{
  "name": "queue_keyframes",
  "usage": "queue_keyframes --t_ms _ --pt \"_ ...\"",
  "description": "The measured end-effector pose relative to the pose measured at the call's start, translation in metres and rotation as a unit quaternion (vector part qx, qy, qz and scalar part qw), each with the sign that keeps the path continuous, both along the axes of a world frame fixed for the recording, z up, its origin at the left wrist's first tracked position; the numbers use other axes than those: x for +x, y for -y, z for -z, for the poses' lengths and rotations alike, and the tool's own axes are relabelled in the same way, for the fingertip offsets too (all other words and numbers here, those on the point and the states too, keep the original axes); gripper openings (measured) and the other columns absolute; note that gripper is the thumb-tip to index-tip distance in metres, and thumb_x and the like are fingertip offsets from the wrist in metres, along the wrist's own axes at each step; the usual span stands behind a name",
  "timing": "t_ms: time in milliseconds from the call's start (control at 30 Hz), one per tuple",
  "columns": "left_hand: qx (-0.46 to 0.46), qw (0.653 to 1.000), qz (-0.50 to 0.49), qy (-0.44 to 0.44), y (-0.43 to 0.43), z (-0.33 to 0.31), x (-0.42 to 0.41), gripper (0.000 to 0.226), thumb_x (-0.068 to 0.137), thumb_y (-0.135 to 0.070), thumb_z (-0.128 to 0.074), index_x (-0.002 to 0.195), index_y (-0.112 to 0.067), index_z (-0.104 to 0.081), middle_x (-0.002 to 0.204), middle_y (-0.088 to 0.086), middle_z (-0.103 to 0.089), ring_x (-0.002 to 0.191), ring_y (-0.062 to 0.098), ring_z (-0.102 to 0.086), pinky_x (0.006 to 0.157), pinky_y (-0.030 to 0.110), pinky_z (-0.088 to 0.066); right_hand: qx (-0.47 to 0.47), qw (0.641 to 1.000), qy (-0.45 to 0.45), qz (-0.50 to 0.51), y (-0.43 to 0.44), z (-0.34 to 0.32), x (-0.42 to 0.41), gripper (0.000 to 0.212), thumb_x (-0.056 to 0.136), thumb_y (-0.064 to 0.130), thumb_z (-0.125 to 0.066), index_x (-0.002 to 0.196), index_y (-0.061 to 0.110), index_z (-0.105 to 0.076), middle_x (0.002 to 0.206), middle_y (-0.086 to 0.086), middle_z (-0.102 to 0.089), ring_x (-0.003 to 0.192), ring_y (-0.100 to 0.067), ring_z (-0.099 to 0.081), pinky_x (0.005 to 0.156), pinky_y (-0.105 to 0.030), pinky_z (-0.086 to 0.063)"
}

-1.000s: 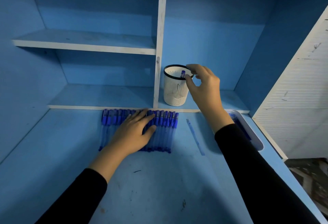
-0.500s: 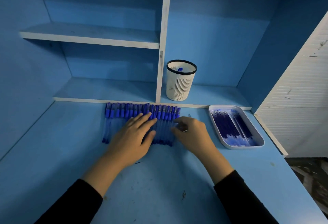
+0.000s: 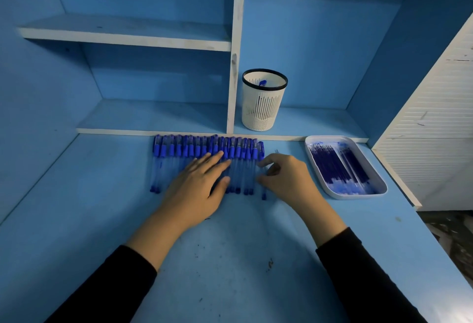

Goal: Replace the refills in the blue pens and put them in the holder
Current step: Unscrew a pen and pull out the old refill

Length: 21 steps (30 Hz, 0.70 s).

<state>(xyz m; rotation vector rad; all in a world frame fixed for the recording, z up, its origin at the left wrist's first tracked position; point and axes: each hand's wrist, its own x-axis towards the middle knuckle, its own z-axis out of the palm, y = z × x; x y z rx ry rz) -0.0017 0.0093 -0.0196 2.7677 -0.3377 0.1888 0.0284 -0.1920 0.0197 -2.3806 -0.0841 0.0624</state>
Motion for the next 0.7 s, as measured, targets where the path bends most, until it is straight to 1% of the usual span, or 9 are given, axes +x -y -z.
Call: queue_keyframes --t_ms 100,200,333,400,500,533,600,633,700 --pt "-0.003 1.000 0.003 -0.001 -0.001 0.001 0.000 0.079 0.086 -0.064 -0.003 0.152 -0.031 -0.030 0.162 -0.012 -0.017 0.150 0.011 -0.012 0.119 0.027 -0.004 0.013 1.000 -0.014 0.012 0.001 -0.001 0.002 0.024 0.080 0.009 -0.069 0.102 0.018 -0.070 0.083 -0.002 -0.065 0.058 -0.008 -0.053 0.041 -0.005 -0.036" --pt "-0.009 1.000 0.004 0.001 -0.001 -0.001 -0.001 0.073 0.090 -0.061 -0.008 0.151 -0.031 -0.033 0.161 -0.011 -0.020 0.150 0.012 -0.015 0.118 0.027 -0.006 0.051 0.997 -0.042 0.033 0.008 -0.004 0.000 0.022 0.080 0.010 -0.067 0.100 0.019 -0.070 0.084 -0.001 -0.070 0.056 -0.009 -0.053 0.042 -0.012 -0.038" --pt "-0.030 0.997 -0.005 0.076 0.001 -0.007 -0.004 0.059 0.097 -0.052 -0.021 0.143 -0.028 -0.049 0.154 -0.010 -0.038 0.143 0.012 -0.033 0.109 0.030 -0.032 0.179 0.979 -0.075 0.064 0.018 -0.007 -0.006 0.025 0.080 0.003 -0.063 0.100 0.015 -0.072 0.063 -0.004 -0.063 0.043 -0.007 -0.047 0.038 -0.012 -0.032" --pt "-0.088 0.990 -0.009 0.108 0.002 -0.010 -0.007 0.048 0.099 -0.044 -0.033 0.139 -0.028 -0.055 0.147 -0.013 -0.048 0.134 0.007 -0.044 0.099 0.027 -0.042 0.282 0.953 -0.090 0.062 0.018 -0.010 -0.012 0.026 0.082 -0.004 -0.061 0.103 0.008 -0.071 0.066 -0.011 -0.064 0.049 -0.011 -0.051 0.044 -0.012 -0.041" --pt "-0.204 0.971 -0.003 0.129 0.010 -0.015 -0.011 0.041 0.100 -0.038 -0.042 0.136 -0.025 -0.058 0.130 -0.012 -0.063 0.112 0.004 -0.063 0.086 0.027 -0.055 0.404 0.908 -0.107 0.015 0.012 -0.012 -0.022 0.026 0.085 -0.007 -0.063 0.106 0.005 -0.069 0.082 -0.012 -0.072 0.071 -0.017 -0.065 0.070 -0.021 -0.056" --pt "-0.235 0.963 0.001 0.134 0.013 -0.013 -0.012 0.040 0.101 -0.036 -0.044 0.136 -0.025 -0.057 0.120 -0.011 -0.068 0.096 0.003 -0.067 0.076 0.022 -0.055 0.425 0.899 -0.105 -0.005 0.009 -0.013 -0.026 0.024 0.085 -0.006 -0.065 0.105 0.007 -0.070 0.087 -0.014 -0.072 0.076 -0.019 -0.067 0.073 -0.024 -0.057" --pt "-0.303 0.945 -0.002 0.121 0.021 -0.012 -0.015 0.039 0.100 -0.042 -0.046 0.139 -0.037 -0.052 0.089 -0.007 -0.066 0.065 0.004 -0.059 0.059 0.016 -0.046 0.446 0.890 -0.087 -0.030 0.003 -0.013 -0.033 0.023 0.084 -0.003 -0.067 0.102 0.010 -0.071 0.092 -0.016 -0.073 0.081 -0.020 -0.068 0.078 -0.029 -0.058" --pt "-0.348 0.932 -0.011 0.103 0.025 -0.014 -0.016 0.039 0.100 -0.048 -0.047 0.138 -0.046 -0.048 0.084 -0.008 -0.060 0.064 0.007 -0.057 0.062 0.019 -0.046 0.449 0.889 -0.075 -0.038 0.000 -0.013 -0.037 0.023 0.083 -0.002 -0.069 0.102 0.010 -0.072 0.092 -0.015 -0.073 0.081 -0.020 -0.068 0.079 -0.031 -0.058" --pt "-0.447 0.892 -0.022 0.064 0.031 -0.019 -0.019 0.038 0.098 -0.045 -0.052 0.136 -0.049 -0.046 0.090 -0.013 -0.067 0.081 0.010 -0.068 0.080 0.025 -0.054 0.443 0.893 -0.054 -0.048 -0.005 -0.011 -0.045 0.024 0.081 -0.003 -0.069 0.101 0.010 -0.073 0.091 -0.012 -0.075 0.081 -0.018 -0.068 0.079 -0.030 -0.057"
